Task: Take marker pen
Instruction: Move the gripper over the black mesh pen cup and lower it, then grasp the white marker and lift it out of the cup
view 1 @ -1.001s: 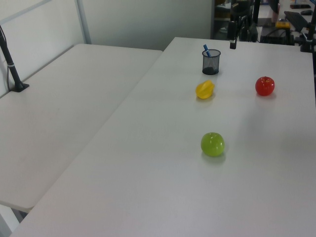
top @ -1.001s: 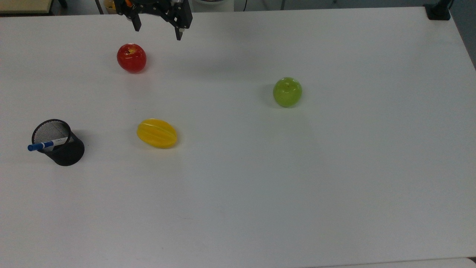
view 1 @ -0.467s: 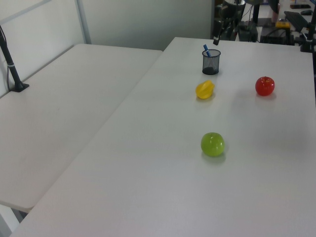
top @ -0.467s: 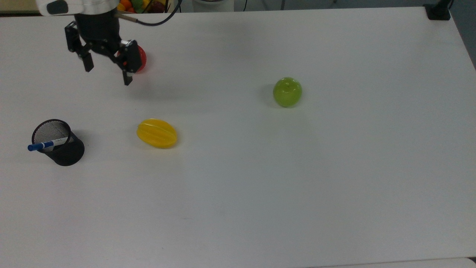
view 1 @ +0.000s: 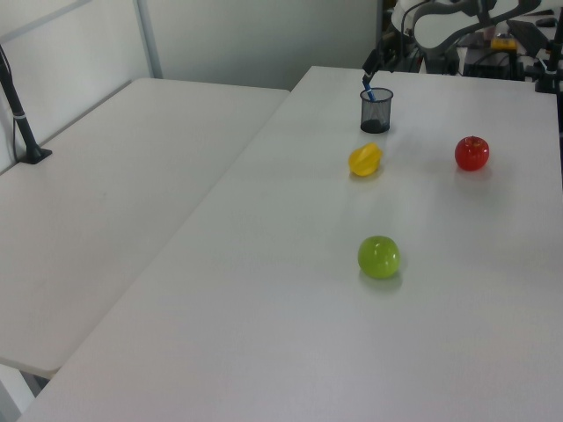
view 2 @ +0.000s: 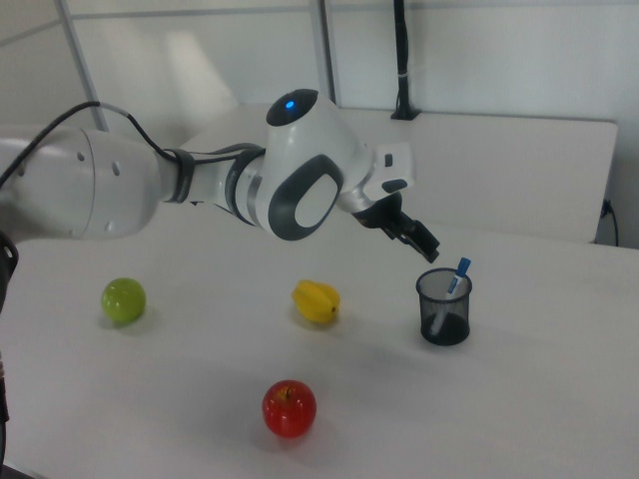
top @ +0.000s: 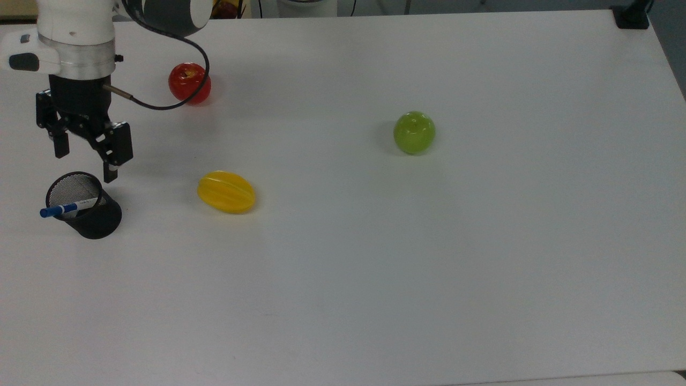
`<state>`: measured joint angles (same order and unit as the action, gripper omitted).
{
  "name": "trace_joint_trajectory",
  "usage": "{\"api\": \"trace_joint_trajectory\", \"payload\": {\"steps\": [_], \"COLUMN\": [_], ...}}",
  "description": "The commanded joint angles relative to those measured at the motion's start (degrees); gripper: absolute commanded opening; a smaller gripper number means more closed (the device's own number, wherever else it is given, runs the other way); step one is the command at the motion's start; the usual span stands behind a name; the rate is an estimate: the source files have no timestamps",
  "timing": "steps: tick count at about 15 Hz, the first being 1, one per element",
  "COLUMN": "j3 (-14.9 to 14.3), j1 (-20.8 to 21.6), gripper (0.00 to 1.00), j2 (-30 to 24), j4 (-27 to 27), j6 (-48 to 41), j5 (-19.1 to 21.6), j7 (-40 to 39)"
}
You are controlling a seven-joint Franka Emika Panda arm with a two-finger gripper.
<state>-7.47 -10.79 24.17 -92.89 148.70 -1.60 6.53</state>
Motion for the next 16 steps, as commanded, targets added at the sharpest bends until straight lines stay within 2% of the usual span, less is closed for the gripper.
{"api": "trace_joint_trajectory", "payload": {"steps": [1, 5, 10, 15, 16], "j3": [-0.3, -0.3, -0.4, -0.4, -0.4], "j1": [-1.3, -2.7, -3.9, -4.2, -4.3], "gripper": [1.0, 1.0, 0.85, 0.63, 0.51], "j2": [4.5, 7.2, 11.9, 13.3, 13.3], "j4": [3.3, 4.7, 9.5, 9.9, 9.9], "j6": [8.2, 13.2, 13.3, 13.4, 13.4], "j5": [0.0, 0.4, 0.4, 0.4, 0.3], "j7": [1.0, 0.9, 0.9, 0.2, 0.2]}}
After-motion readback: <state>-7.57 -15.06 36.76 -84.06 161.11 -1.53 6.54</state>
